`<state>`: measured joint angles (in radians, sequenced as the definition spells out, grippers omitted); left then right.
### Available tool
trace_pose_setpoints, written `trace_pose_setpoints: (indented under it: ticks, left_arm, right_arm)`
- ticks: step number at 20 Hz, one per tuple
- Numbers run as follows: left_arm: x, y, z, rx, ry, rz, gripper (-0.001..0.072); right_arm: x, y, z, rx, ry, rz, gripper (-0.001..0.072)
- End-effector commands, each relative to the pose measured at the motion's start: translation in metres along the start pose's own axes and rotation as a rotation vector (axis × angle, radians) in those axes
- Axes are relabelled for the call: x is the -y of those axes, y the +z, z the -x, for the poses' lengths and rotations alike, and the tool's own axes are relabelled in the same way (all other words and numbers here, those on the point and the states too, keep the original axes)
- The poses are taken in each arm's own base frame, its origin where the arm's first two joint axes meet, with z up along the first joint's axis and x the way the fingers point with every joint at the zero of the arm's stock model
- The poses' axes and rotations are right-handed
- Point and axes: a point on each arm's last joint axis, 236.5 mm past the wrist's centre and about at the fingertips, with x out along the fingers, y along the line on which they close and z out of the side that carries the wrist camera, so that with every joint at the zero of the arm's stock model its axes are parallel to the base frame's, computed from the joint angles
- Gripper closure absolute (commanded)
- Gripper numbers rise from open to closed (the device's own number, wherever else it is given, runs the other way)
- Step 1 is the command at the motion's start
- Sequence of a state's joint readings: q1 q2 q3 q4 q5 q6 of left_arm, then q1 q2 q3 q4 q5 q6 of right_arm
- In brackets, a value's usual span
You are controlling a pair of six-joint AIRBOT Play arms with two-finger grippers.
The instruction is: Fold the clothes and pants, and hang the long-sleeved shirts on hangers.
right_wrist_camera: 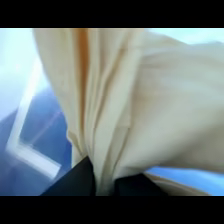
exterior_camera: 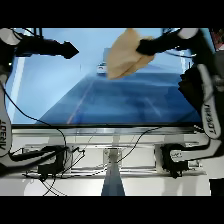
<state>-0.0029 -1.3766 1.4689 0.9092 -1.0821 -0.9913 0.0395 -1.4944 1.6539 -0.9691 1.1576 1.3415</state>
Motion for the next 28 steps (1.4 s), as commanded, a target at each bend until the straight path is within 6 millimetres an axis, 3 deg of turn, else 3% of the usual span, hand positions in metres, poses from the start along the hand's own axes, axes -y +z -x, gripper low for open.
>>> trace_pose_setpoints:
  ticks: [1, 3, 5, 7, 10, 13, 14, 15, 16, 18, 20, 23, 24, 28]
  left_arm:
    - [-0.014, 0.008, 0.030, 0.034, 0.077, -0.033, 0.0016]
    - [-0.014, 0.008, 0.029, 0.034, 0.076, -0.033, 0.0017]
    - [-0.014, 0.007, 0.029, 0.032, 0.075, -0.032, 0.0016]
    - [-0.015, 0.006, 0.027, 0.029, 0.074, -0.030, 0.0016]
    - [-0.015, 0.006, 0.027, 0.028, 0.075, -0.030, 0.0017]
    - [-0.015, 0.006, 0.027, 0.028, 0.074, -0.030, 0.0016]
    - [-0.015, 0.006, 0.027, 0.029, 0.074, -0.030, 0.0016]
    - [-0.015, 0.006, 0.027, 0.028, 0.074, -0.030, 0.0017]
    - [-0.015, 0.006, 0.027, 0.028, 0.075, -0.030, 0.0016]
    - [-0.015, 0.006, 0.027, 0.028, 0.074, -0.030, 0.0016]
    - [-0.015, 0.006, 0.027, 0.028, 0.074, -0.029, 0.0016]
    - [-0.015, 0.006, 0.027, 0.028, 0.074, -0.030, 0.0016]
    - [-0.015, 0.006, 0.027, 0.028, 0.074, -0.030, 0.0017]
    - [-0.015, 0.006, 0.027, 0.028, 0.074, -0.030, 0.0016]
  right_arm:
    - [0.044, 0.014, 0.149, 0.177, -0.256, -0.052, 0.0694]
    - [0.076, -0.004, 0.233, 0.254, -0.479, -0.138, 0.0694]
    - [0.107, -0.037, 0.315, 0.321, -0.734, -0.259, 0.0695]
    - [0.131, -0.077, 0.378, 0.346, -0.948, -0.395, 0.0694]
    - [0.156, -0.142, 0.428, 0.269, -1.137, -0.607, 0.0694]
    - [0.176, -0.177, 0.464, 0.276, -1.248, -0.749, 0.0687]
    - [0.180, -0.184, 0.471, 0.284, -1.265, -0.778, 0.0559]
    - [0.182, -0.190, 0.476, 0.287, -1.276, -0.803, 0.0278]
    - [0.184, -0.190, 0.476, 0.294, -1.269, -0.812, 0.0062]
    - [0.185, -0.178, 0.462, 0.317, -1.193, -0.793, 0.0026]
    - [0.183, -0.159, 0.440, 0.297, -1.086, -0.704, 0.0226]
    - [0.168, -0.123, 0.405, 0.297, -0.956, -0.556, 0.0642]
    - [0.160, -0.111, 0.391, 0.295, -0.906, -0.507, 0.0694]
    - [0.118, -0.067, 0.335, 0.264, -0.761, -0.295, 0.0694]
